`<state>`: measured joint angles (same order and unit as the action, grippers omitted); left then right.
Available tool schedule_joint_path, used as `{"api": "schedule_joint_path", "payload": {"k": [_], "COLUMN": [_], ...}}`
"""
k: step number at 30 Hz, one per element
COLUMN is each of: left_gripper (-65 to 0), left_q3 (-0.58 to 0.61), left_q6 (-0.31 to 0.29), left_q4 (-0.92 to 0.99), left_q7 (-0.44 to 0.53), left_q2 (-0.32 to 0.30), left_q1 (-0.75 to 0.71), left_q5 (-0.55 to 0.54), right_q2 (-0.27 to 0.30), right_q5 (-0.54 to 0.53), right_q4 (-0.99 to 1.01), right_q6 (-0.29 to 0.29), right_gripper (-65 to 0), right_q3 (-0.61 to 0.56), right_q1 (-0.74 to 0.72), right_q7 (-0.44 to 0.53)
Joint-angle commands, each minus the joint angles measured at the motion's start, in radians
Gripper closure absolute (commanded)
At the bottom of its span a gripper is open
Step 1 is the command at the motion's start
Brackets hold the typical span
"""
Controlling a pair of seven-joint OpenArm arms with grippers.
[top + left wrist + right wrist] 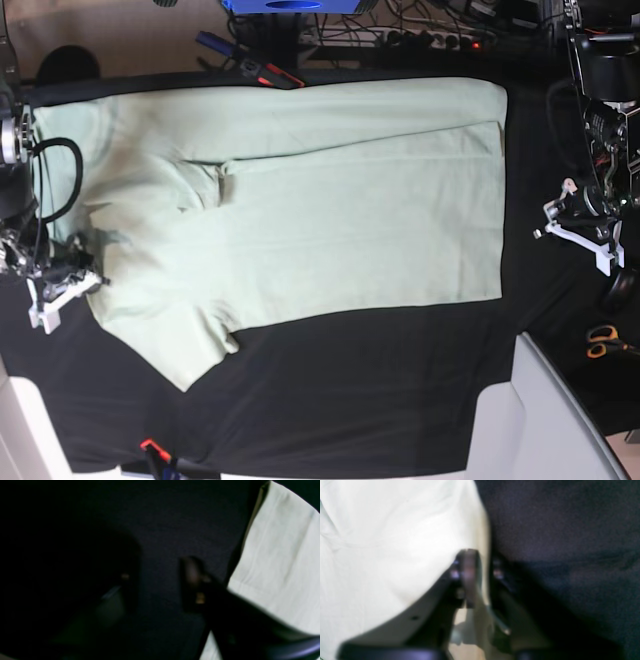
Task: Fold the T-shirt properly
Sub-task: 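Lower both grippers to the shirt's long open edge and grasp it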
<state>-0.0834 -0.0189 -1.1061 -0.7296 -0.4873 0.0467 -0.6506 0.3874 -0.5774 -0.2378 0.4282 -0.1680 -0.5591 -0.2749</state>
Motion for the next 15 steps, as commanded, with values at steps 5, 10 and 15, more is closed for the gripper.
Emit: {"api": "schedule_joint_path", "payload": {"k": [5,10,15], "left_gripper": [-61.8,-65.0,-65.0], "left_q3": [-0.008,-0.019,-0.017], "left_q6": [0.0,0.0,0.0], "left_q4": [-0.021,-0.013,-0.012], "left_q7": [0.014,0.014,0.018], "left_q2": [-0.015,0.02,0.057], "left_q1": [0.023,0.052,0.097], "left_q5": [-0.008,-0.008,-0.008], "right_q2": [0.017,0.017,0.014], "right_q5": [-0.011,-0.011,-0.011], "right_q4": [-0.01,-0.01,-0.01], "right_q6": [0.007,0.007,0.007], "right_gripper": [-0.4,-0.4,-0.4], "right_q3": [0.005,0.005,0.006], "right_q1": [-0.028,-0.028,-0.025], "right_q7": [0.019,0.019,0.019]}}
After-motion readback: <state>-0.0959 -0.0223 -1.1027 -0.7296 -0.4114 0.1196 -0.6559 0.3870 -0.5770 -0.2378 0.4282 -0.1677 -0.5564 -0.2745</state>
